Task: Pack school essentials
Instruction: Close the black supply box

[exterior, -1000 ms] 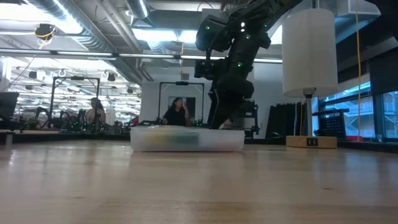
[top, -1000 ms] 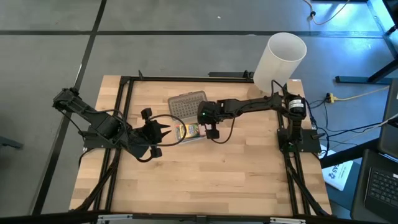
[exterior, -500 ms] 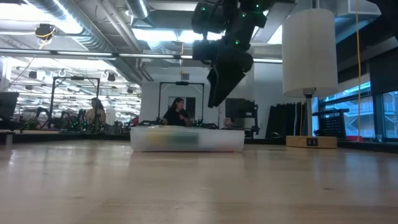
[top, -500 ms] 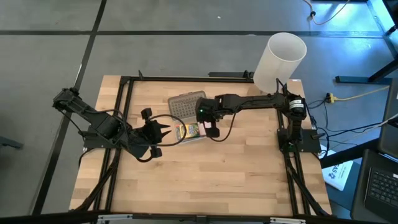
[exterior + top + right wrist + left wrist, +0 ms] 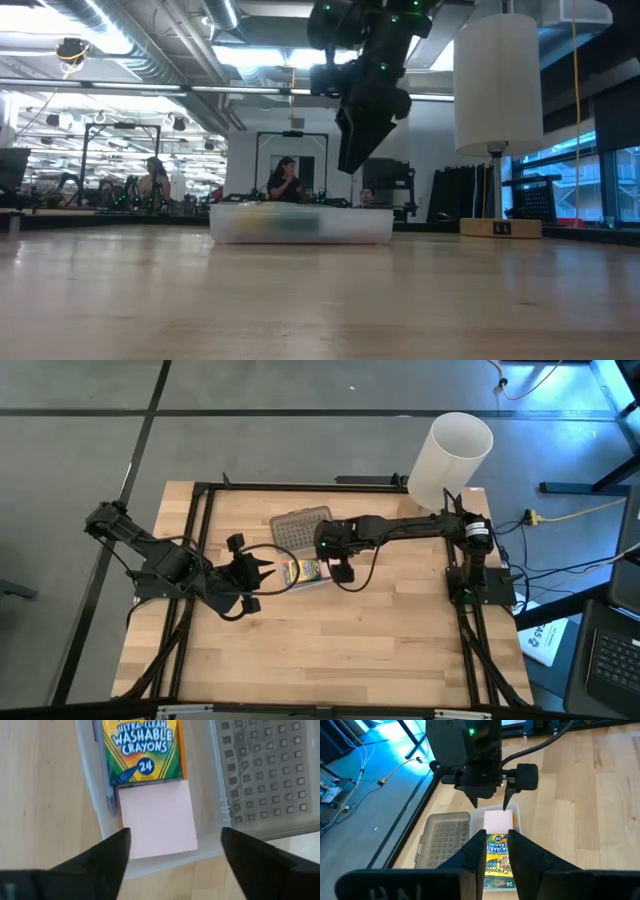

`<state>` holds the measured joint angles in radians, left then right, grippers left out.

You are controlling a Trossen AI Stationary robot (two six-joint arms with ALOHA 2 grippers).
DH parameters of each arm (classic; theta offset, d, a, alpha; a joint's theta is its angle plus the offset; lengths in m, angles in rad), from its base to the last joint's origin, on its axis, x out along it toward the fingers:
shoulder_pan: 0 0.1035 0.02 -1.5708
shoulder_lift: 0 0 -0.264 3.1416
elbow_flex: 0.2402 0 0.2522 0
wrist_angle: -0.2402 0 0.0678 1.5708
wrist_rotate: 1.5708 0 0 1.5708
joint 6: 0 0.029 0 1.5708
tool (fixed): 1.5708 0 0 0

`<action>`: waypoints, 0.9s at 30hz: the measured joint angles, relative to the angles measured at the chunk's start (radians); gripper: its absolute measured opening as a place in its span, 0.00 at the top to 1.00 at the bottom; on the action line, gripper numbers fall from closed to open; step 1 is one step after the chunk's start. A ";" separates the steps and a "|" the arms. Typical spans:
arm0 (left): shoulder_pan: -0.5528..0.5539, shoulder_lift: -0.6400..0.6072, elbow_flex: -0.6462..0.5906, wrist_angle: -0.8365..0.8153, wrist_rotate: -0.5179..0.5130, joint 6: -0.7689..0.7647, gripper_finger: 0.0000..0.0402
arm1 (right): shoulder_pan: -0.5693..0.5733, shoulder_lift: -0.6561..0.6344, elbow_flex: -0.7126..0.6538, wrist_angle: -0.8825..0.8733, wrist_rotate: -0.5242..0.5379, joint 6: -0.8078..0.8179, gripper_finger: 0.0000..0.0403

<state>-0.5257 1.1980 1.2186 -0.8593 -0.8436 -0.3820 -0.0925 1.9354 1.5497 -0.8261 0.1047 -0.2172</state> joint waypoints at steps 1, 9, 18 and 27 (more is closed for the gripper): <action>0.000 0.000 0.000 0.000 0.000 0.000 0.82 | 0.000 0.000 0.000 -0.006 0.000 -0.004 0.26; 0.074 0.005 -0.021 0.038 0.071 0.027 0.82 | -0.064 0.000 0.000 -0.045 0.000 -0.061 0.57; 0.196 0.008 -0.248 0.230 0.158 0.040 0.82 | -0.205 -0.020 0.000 -0.014 -0.001 -0.081 0.79; 0.248 0.008 -0.527 0.564 0.290 0.181 0.82 | -0.363 -0.014 0.000 0.179 -0.071 -0.038 0.90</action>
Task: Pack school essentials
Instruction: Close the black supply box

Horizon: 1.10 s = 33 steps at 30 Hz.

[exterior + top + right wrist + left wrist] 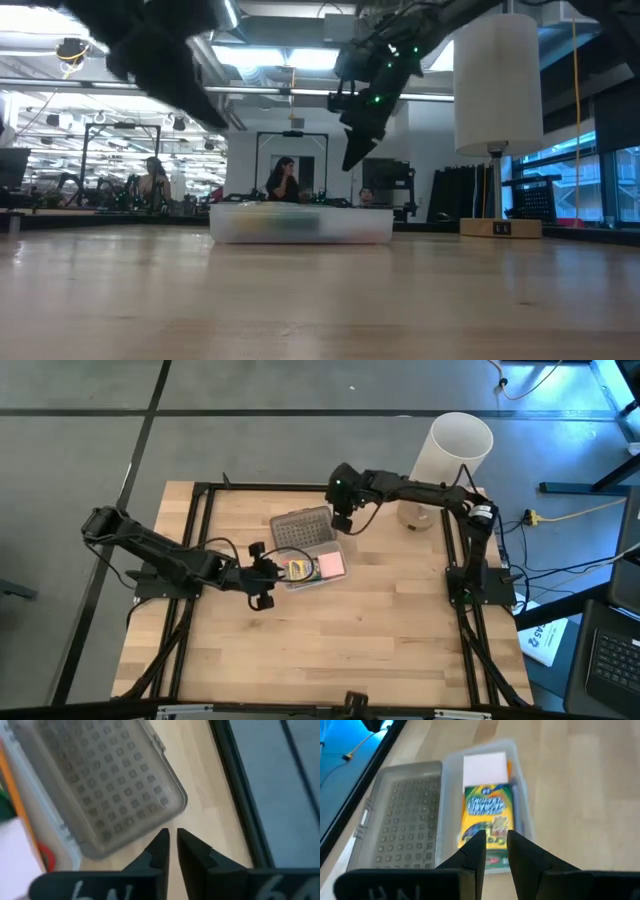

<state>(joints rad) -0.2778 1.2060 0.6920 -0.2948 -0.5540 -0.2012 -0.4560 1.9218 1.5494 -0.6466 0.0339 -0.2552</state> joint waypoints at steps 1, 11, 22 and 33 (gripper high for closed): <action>0.004 0.000 -0.022 0.024 0.000 0.013 0.82 | -0.011 0.009 0.000 0.015 -0.018 0.006 0.91; 0.064 0.000 -0.184 0.236 0.091 0.029 0.82 | -0.075 0.039 -0.002 0.055 -0.176 -0.011 0.98; 0.119 0.048 -0.255 0.435 0.127 0.102 0.82 | -0.084 0.050 -0.002 0.048 -0.186 0.031 0.92; 0.202 0.266 -0.167 0.528 0.211 0.188 0.82 | -0.112 0.057 -0.002 0.038 -0.185 0.067 0.92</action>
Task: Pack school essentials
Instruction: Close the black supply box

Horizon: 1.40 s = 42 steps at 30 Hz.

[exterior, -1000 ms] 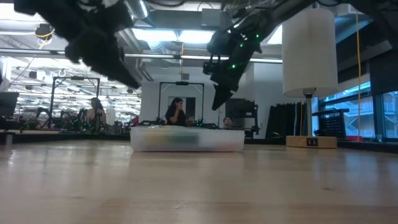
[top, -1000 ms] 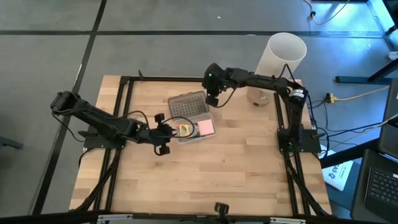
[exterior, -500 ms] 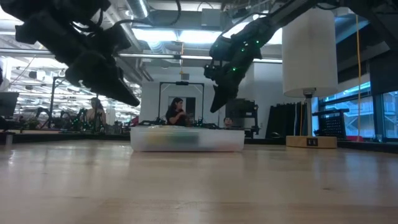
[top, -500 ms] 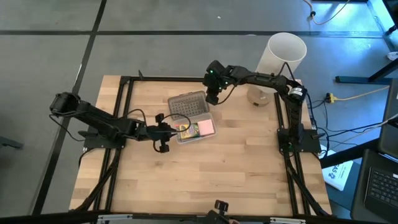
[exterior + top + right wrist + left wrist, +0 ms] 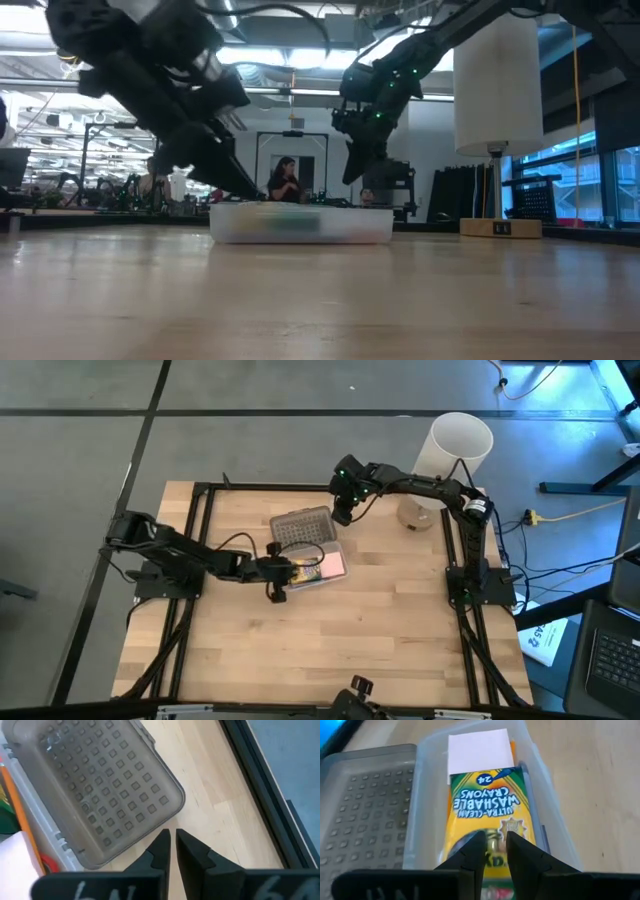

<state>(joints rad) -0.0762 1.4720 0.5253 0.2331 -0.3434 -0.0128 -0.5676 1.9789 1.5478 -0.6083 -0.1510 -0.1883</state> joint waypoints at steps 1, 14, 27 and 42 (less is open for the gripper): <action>0.005 0.013 0.010 -0.001 0.013 0.001 0.82 | -0.003 0.001 0.000 0.001 -0.001 0.000 0.92; 0.009 0.062 0.048 -0.068 0.023 0.000 0.82 | -0.086 0.140 0.001 0.047 -0.004 -0.032 0.92; 0.033 0.061 0.048 -0.087 0.024 -0.002 0.82 | -0.080 0.216 0.002 0.084 -0.070 -0.053 0.92; 0.030 0.061 0.048 -0.120 0.091 -0.005 0.82 | 0.005 0.217 0.022 0.011 -0.115 -0.080 0.92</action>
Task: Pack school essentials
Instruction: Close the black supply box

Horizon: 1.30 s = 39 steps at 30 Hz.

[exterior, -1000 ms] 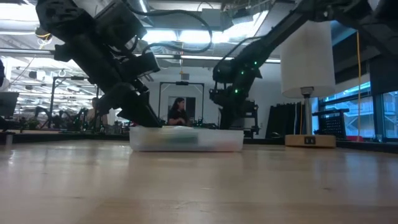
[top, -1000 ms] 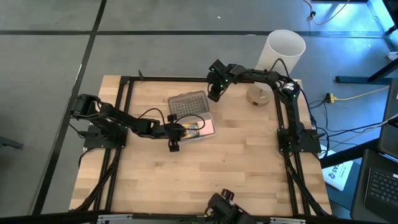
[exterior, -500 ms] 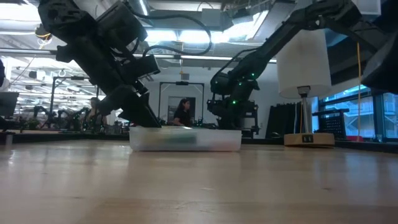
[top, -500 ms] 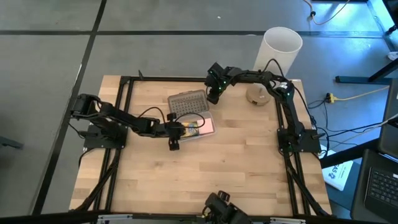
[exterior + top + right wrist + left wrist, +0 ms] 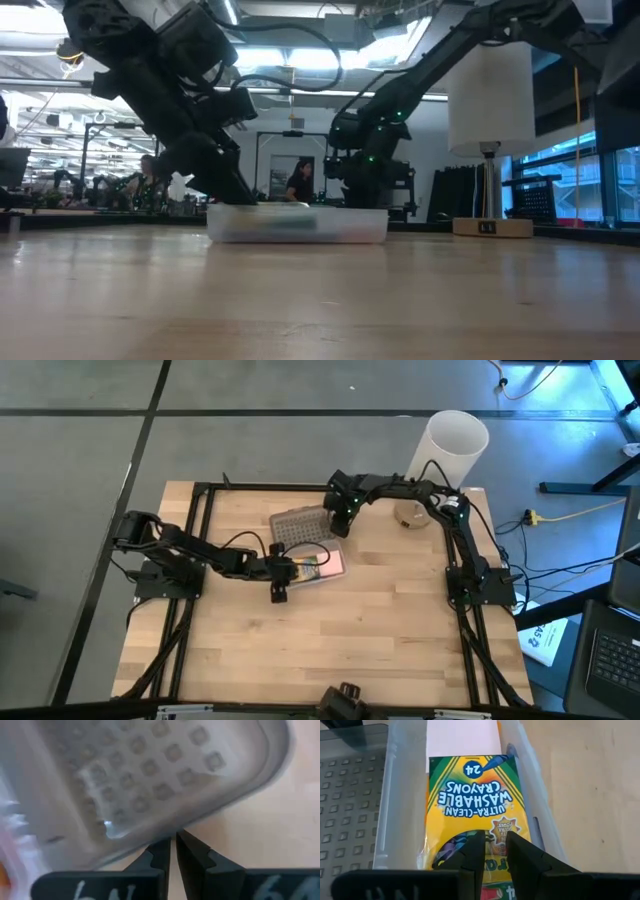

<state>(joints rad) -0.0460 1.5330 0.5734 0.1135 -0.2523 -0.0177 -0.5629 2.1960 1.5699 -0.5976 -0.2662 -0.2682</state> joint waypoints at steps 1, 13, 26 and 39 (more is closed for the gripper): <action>0.000 0.000 0.000 -0.008 0.006 0.000 0.82 | 0.006 0.000 0.000 -0.001 -0.006 0.000 0.92; -0.014 -0.001 0.000 -0.039 0.059 0.002 0.82 | 0.050 -0.003 0.000 0.000 0.029 -0.027 0.92; -0.016 -0.006 0.000 -0.065 0.074 0.004 0.82 | 0.063 -0.048 -0.002 0.016 0.007 -0.158 0.92; -0.016 -0.008 0.002 -0.085 0.122 0.031 0.82 | 0.064 -0.049 -0.002 0.037 -0.120 -0.346 0.94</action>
<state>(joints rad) -0.0616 1.5249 0.5755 0.0288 -0.1303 0.0132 -0.4986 2.1474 1.5680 -0.5608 -0.3863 -0.6143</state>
